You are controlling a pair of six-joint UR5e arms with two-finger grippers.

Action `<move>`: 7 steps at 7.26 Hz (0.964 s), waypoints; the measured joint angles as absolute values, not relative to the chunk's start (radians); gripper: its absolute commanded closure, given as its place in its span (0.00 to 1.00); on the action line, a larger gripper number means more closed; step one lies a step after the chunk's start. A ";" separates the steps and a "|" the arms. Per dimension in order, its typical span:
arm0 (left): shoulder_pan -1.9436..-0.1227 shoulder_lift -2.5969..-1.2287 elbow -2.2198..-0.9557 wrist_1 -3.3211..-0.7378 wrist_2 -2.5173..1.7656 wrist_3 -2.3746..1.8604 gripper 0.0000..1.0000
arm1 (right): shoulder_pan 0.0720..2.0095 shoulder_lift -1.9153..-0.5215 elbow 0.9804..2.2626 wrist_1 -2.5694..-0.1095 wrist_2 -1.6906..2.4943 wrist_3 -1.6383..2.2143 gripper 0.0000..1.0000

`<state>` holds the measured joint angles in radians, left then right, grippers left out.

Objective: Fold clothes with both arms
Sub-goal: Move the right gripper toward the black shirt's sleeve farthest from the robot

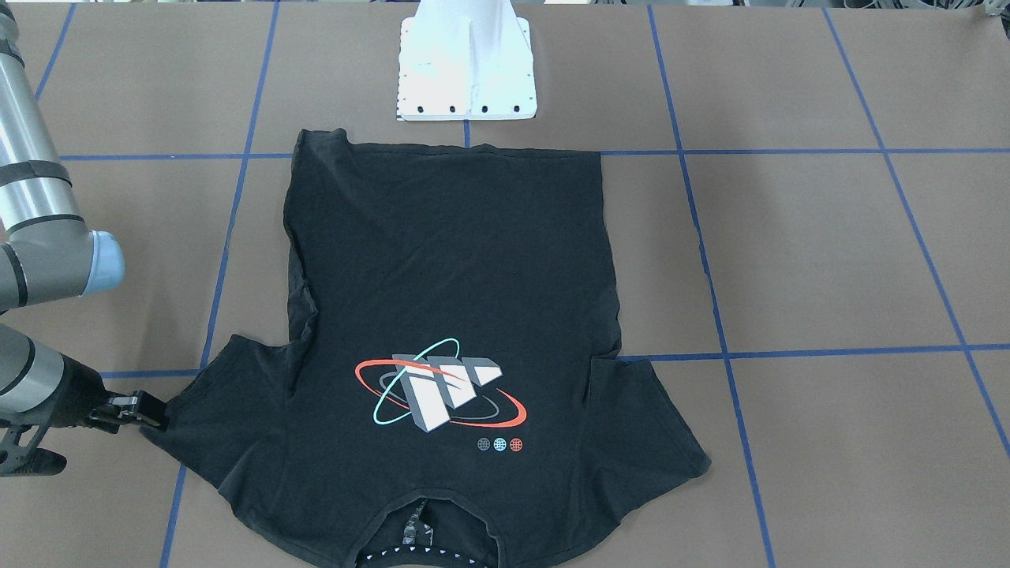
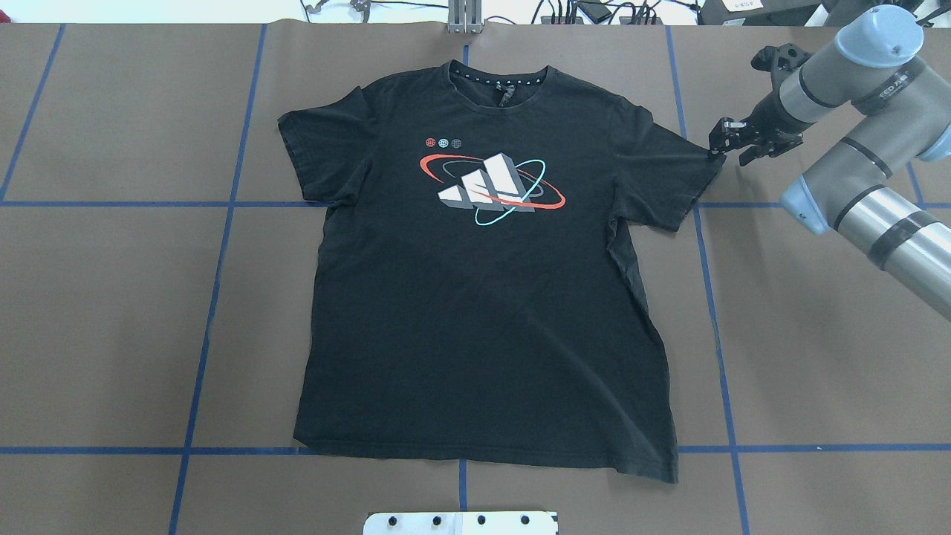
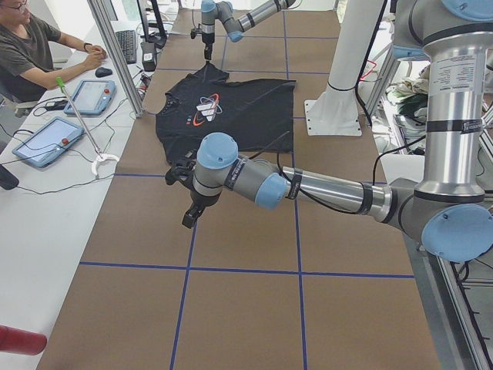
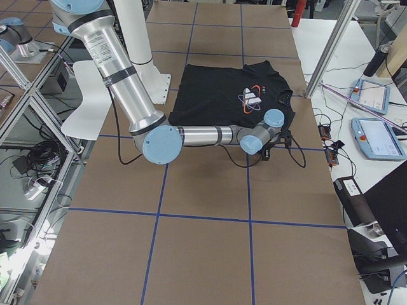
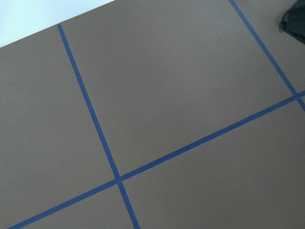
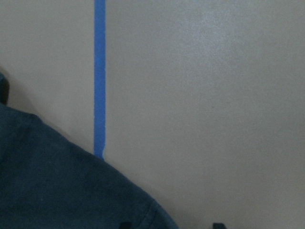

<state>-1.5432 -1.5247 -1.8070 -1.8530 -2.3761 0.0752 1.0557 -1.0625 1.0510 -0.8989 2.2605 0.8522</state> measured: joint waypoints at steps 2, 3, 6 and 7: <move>-1.543 -1.525 -1.808 -1.853 -2.376 0.076 0.00 | 1.059 -1.063 1.053 -0.899 2.262 0.856 1.00; -1.543 -1.525 -1.808 -1.853 -2.376 0.076 0.00 | 1.068 -1.060 1.059 -0.899 2.265 0.858 1.00; -1.543 -1.525 -1.813 -1.855 -2.377 0.074 0.00 | 1.096 -1.064 1.164 -0.907 2.320 0.947 1.00; -1.543 -1.525 -1.816 -1.856 -2.378 0.074 0.00 | 1.090 -1.064 1.219 -0.910 2.332 1.022 1.00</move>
<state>-1.5432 -1.5248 -1.8155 -1.8558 -2.3776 0.0739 1.0896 -1.0642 1.2194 -0.9102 2.3320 1.0222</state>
